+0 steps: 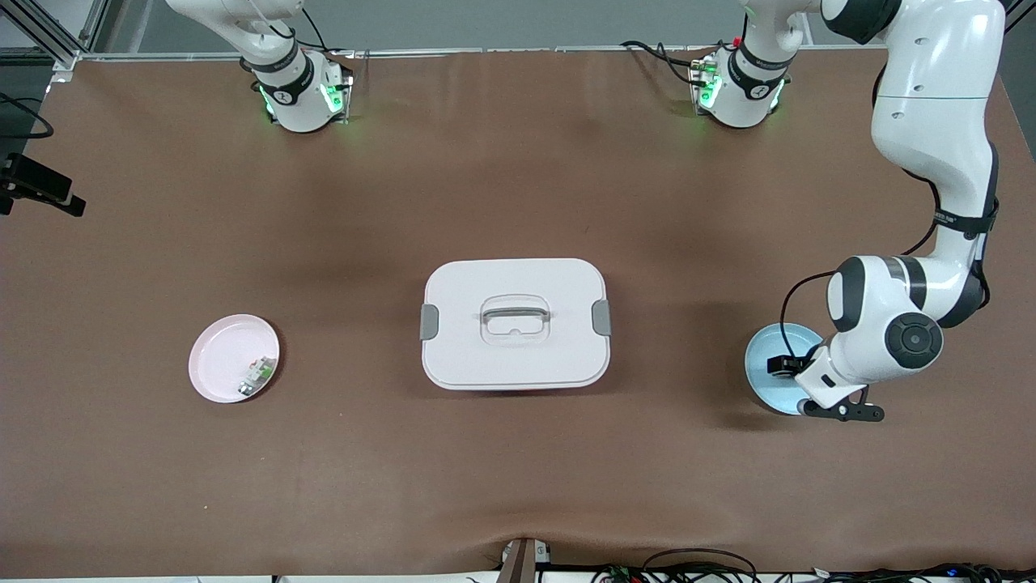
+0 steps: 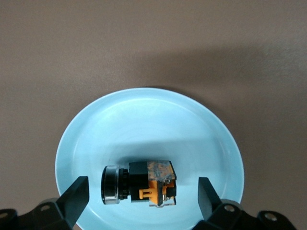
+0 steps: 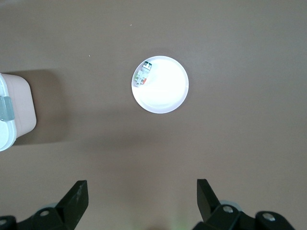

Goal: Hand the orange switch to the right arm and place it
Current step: 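Move the left gripper down over the orange switch on the blue plate, then close the left gripper on the black-and-orange switch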

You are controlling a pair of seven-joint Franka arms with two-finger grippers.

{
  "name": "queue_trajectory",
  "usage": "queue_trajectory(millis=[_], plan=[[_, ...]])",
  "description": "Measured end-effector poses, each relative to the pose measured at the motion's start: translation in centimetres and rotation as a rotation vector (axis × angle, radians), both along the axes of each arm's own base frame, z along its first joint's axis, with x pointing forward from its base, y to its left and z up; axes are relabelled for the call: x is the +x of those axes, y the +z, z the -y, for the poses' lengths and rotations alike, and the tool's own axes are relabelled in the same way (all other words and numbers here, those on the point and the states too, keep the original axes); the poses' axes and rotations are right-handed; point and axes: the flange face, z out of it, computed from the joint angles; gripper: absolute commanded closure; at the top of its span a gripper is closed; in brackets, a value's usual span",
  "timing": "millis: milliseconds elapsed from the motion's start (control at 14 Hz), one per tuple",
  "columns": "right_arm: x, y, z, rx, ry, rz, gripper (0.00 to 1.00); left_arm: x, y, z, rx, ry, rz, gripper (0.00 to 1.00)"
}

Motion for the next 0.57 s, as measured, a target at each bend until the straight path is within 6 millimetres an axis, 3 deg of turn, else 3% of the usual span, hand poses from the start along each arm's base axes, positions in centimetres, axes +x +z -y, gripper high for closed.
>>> queue_trajectory(millis=[570], plan=[[0.0, 0.0, 0.0, 0.0, 0.0, 0.0, 0.0, -0.9, -1.4, -0.6, -0.001, -0.012, -0.008, 0.0]])
